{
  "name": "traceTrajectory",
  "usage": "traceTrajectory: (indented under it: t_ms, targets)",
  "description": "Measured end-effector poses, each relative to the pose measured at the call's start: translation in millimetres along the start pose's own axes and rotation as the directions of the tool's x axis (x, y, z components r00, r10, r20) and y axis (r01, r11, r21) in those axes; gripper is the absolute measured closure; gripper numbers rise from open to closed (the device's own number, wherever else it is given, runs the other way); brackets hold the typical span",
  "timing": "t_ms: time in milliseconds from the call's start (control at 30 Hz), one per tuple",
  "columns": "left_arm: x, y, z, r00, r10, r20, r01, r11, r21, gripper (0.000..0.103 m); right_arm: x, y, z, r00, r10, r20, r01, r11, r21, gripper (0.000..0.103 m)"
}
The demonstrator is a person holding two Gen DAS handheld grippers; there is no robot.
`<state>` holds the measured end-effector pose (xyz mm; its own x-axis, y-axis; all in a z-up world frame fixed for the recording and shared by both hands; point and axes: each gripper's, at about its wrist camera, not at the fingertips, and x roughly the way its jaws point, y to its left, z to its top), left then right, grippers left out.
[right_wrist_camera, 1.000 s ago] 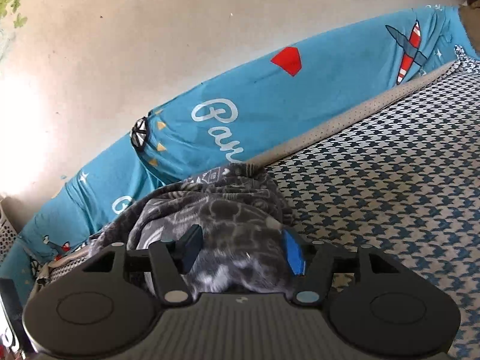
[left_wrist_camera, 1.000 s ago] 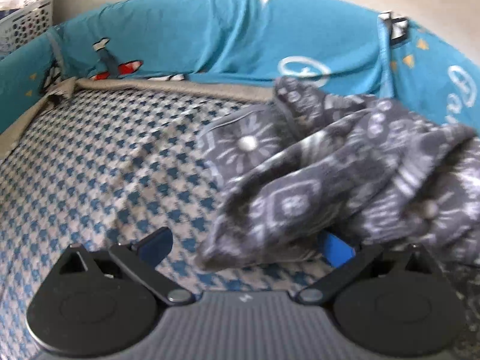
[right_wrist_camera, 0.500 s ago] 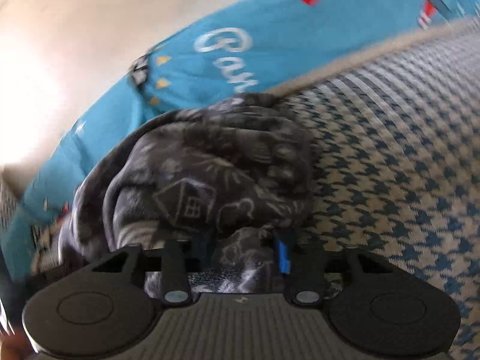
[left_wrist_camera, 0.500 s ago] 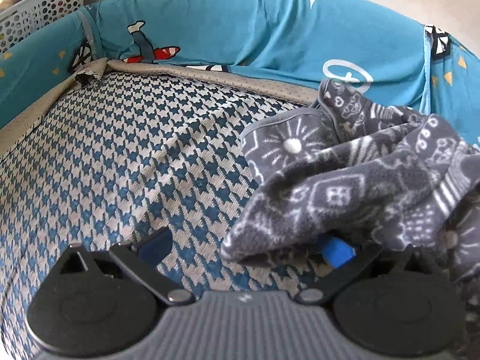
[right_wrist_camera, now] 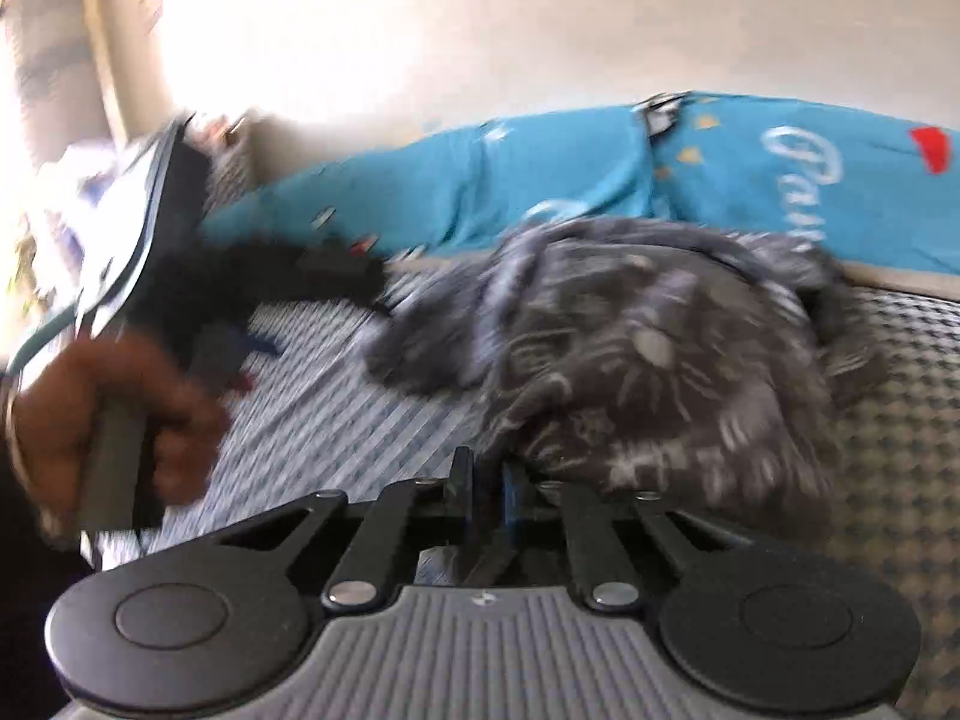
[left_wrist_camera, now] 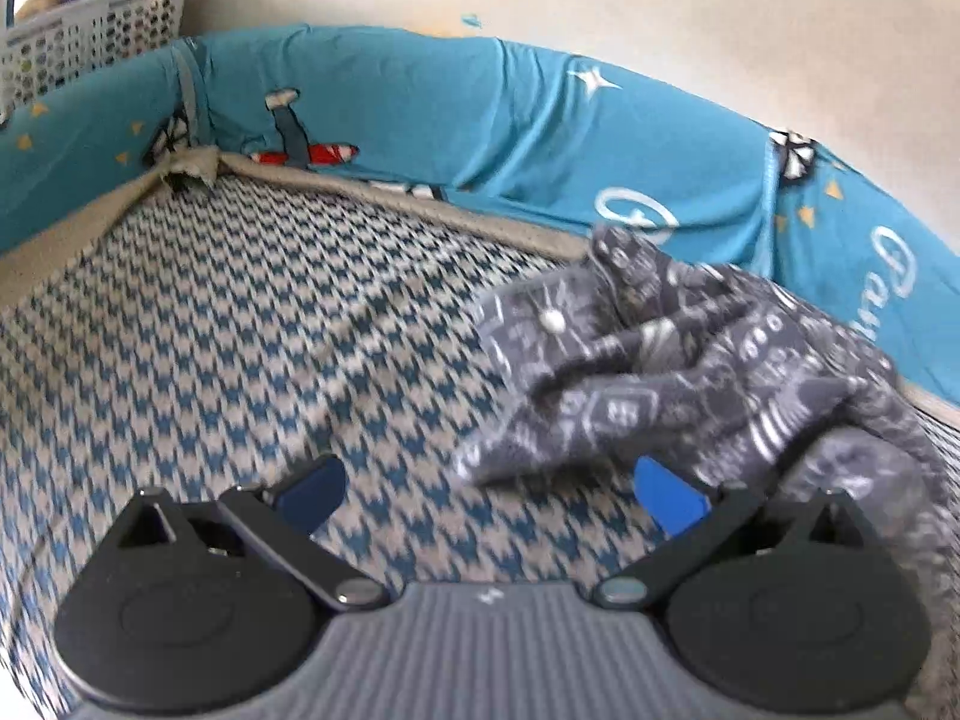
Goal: Fold clothes
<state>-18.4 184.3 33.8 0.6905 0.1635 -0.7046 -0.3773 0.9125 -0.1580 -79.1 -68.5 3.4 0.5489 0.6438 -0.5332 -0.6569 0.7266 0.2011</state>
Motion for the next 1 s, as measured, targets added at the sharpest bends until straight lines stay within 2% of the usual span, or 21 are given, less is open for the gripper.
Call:
traceTrajectory:
  t_ms: [67, 167, 233, 300, 367, 433, 567, 633, 767, 867, 1000]
  targets:
    - [-8.1, 2.9, -13.9, 1.0, -0.014, -0.01, 0.014, 1.0, 0.008, 0.0, 2.3, 17.4, -13.9, 0.998, 0.05, -0.048, -0.051, 0.999, -0.015, 0.098]
    - [-21.0, 7.3, -36.2, 0.998, -0.052, -0.036, 0.052, 0.999, 0.009, 0.0, -5.6, 38.3, -27.0, 0.995, 0.083, -0.051, -0.085, 0.995, -0.057, 0.096]
    - [-29.9, 10.6, -49.6, 0.997, -0.064, -0.036, 0.065, 0.998, 0.011, 0.0, -15.9, 42.4, -29.9, 0.996, 0.086, -0.026, -0.088, 0.994, -0.066, 0.085]
    - [-36.7, 13.8, -59.7, 0.998, -0.057, -0.027, 0.057, 0.998, 0.025, 0.0, -31.9, 33.4, -27.5, 0.997, 0.064, 0.036, -0.062, 0.997, -0.047, 0.073]
    - [-39.5, 12.5, -67.1, 0.999, -0.048, -0.024, 0.05, 0.997, 0.059, 0.0, -41.7, 18.6, -22.8, 0.996, -0.004, 0.086, 0.005, 1.0, -0.015, 0.067]
    - [-40.2, 10.9, -72.7, 0.999, -0.045, -0.025, 0.047, 0.995, 0.083, 0.0, -46.8, -3.8, -18.4, 0.989, -0.096, 0.111, 0.089, 0.994, 0.063, 0.065]
    - [-38.6, 7.5, -81.7, 0.998, -0.047, -0.033, 0.05, 0.992, 0.117, 0.0, -49.3, -53.1, -15.1, 0.962, -0.248, 0.114, 0.21, 0.939, 0.274, 0.056]
    - [-37.8, 5.8, -86.1, 0.998, -0.047, -0.038, 0.052, 0.99, 0.135, 0.0, -50.0, -73.0, -18.0, 0.955, -0.283, 0.087, 0.232, 0.898, 0.373, 0.055]
    - [-36.2, 2.4, -94.8, 0.998, -0.048, -0.045, 0.055, 0.984, 0.168, 0.0, -43.4, -101.8, -26.7, 0.967, -0.254, 0.038, 0.191, 0.812, 0.552, 0.052]
    - [-34.9, 1.3, -96.2, 0.998, -0.045, -0.042, 0.052, 0.981, 0.185, 0.0, -37.0, -112.3, -32.2, 0.967, -0.254, 0.002, 0.199, 0.764, 0.613, 0.051]
    - [-34.3, 4.4, -95.6, 0.998, -0.049, -0.045, 0.056, 0.983, 0.173, 0.0, -33.4, -118.8, -42.7, 0.976, -0.219, -0.006, 0.164, 0.709, 0.686, 0.051]
